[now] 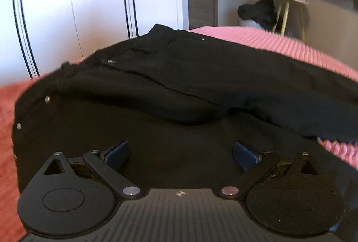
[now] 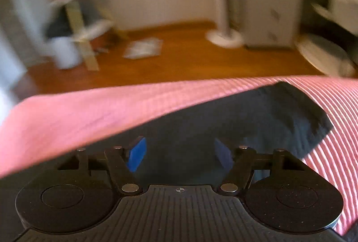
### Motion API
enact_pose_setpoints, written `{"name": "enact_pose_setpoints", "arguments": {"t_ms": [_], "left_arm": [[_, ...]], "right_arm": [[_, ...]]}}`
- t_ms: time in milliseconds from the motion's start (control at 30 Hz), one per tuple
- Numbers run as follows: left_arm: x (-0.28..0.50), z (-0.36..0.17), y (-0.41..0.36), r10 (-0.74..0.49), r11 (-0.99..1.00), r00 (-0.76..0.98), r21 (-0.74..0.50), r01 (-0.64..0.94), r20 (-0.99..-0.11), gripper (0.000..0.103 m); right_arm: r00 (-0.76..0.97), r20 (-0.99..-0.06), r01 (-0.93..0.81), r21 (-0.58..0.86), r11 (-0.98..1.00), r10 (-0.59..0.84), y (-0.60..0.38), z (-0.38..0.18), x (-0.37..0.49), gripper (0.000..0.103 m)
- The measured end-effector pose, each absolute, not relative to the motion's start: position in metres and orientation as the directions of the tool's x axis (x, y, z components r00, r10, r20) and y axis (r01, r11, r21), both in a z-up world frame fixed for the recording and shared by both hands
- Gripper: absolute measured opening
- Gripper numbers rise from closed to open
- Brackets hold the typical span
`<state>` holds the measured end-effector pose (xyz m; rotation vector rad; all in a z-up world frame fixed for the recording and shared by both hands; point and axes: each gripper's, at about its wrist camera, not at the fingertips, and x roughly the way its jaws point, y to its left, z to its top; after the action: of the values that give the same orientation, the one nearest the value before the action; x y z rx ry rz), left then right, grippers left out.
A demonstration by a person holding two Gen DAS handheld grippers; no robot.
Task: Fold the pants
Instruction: 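Grasp the black jeans leg hem with the right gripper and lift it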
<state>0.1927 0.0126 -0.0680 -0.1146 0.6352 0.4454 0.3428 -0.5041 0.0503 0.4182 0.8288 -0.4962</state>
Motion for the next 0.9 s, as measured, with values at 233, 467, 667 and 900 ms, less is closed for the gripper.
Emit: {"name": "enact_pose_setpoints", "arguments": {"t_ms": [233, 467, 667, 900], "left_arm": [[0.196, -0.073, 0.012, 0.377, 0.898, 0.714, 0.044, -0.438, -0.590, 0.099], [0.194, -0.072, 0.013, 0.374, 0.898, 0.714, 0.039, -0.439, -0.591, 0.099], [0.192, -0.069, 0.019, 0.356, 0.900, 0.723, 0.010, -0.435, -0.592, 0.099], [0.185, -0.065, 0.021, 0.325, 0.908, 0.744, -0.026, -0.418, -0.584, 0.099]], "right_arm": [[0.418, -0.851, 0.782, 0.160, 0.602, -0.317, -0.544, -0.002, 0.411, 0.068], [0.379, -0.832, 0.796, 0.070, 0.601, -0.405, -0.539, -0.014, 0.405, 0.007], [0.593, -0.713, 0.706, 0.235, 0.668, -0.376, -0.529, 0.030, 0.316, 0.003], [0.671, -0.622, 0.678, 0.296, 0.673, -0.403, -0.467, 0.014, 0.129, 0.001]]}}
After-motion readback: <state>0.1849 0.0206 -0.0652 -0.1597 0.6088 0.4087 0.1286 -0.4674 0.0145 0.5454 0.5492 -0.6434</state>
